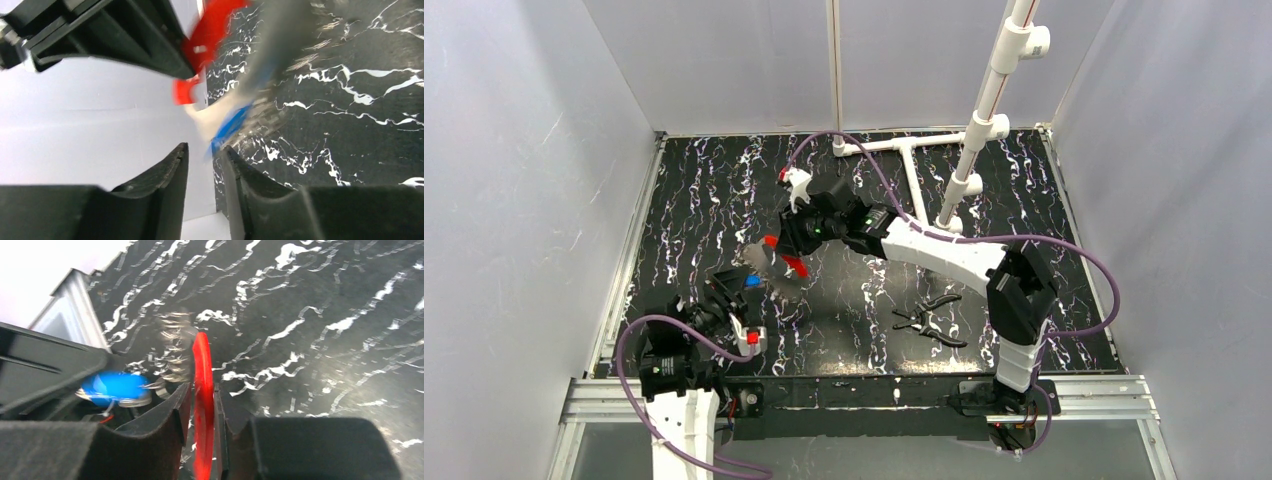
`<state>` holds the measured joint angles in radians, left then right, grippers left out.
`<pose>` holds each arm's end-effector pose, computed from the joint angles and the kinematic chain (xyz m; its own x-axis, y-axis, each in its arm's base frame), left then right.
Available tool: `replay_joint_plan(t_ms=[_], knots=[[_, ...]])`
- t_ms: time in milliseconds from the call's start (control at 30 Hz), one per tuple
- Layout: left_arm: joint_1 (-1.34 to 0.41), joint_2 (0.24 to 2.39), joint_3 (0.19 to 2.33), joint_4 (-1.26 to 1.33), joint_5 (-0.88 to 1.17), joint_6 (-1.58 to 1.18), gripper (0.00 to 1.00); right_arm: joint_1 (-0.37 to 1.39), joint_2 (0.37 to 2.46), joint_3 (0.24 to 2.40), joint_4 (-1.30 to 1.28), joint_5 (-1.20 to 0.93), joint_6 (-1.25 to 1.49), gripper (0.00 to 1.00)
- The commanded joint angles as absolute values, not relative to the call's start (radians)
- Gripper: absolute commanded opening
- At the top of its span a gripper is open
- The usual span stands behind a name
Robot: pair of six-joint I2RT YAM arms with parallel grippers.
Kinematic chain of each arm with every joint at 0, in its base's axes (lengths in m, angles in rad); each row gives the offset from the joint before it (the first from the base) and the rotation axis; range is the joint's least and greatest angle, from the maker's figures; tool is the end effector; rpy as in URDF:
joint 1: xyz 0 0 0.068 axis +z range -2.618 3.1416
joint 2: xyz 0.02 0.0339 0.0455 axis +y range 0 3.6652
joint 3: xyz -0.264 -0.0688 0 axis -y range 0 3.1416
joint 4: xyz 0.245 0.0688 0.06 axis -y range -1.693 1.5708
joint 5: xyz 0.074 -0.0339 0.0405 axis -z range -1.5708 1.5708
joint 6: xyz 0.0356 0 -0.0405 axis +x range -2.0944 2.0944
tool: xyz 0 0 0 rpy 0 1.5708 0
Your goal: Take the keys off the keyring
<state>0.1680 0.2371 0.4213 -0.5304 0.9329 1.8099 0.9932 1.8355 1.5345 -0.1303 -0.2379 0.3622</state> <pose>0.0864 -0.0144 0.2471 0.7063 0.7066 -0.0421 0.1722 -0.1139 0.9785 0.2329 0.3728 0.3076 -0.5434 -0.2030 -0.8146 -0.7898 0.4526 0.4140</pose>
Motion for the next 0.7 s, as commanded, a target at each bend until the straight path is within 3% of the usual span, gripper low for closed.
replay_joint_plan(t_ms=[0, 67, 167, 367, 400, 467, 600, 667], knots=[[0.173, 0.23, 0.436, -0.447, 0.88, 1.665, 0.38, 0.979, 1.81, 1.602, -0.192, -0.124, 0.252, 0.01], [0.173, 0.234, 0.451, -0.469, 0.867, 1.617, 0.49, 0.979, 1.81, 1.62, -0.198, -0.116, 0.235, 0.01], [0.173, 0.276, 0.509, -0.568, 0.84, 1.532, 0.58, 0.979, 1.807, 1.647, -0.207, -0.112, 0.196, 0.01], [0.177, 0.579, 0.758, -0.825, 0.777, 1.223, 0.61, 0.979, 1.806, 1.653, -0.244, -0.135, 0.07, 0.01], [0.185, 0.632, 0.794, -0.865, 0.789, 1.188, 0.68, 0.978, 1.805, 1.631, -0.244, -0.13, 0.061, 0.07], [0.198, 0.71, 0.844, -0.89, 0.836, 1.08, 0.8, 0.977, 1.809, 1.579, -0.239, -0.14, 0.058, 0.31], [0.199, 0.889, 0.955, -0.958, 0.919, 0.923, 0.79, 0.978, 1.834, 1.492, -0.212, -0.15, 0.088, 0.57], [0.199, 1.0, 1.002, -0.964, 0.926, 0.803, 0.77, 0.976, 1.847, 1.469, -0.203, -0.149, 0.08, 0.61]])
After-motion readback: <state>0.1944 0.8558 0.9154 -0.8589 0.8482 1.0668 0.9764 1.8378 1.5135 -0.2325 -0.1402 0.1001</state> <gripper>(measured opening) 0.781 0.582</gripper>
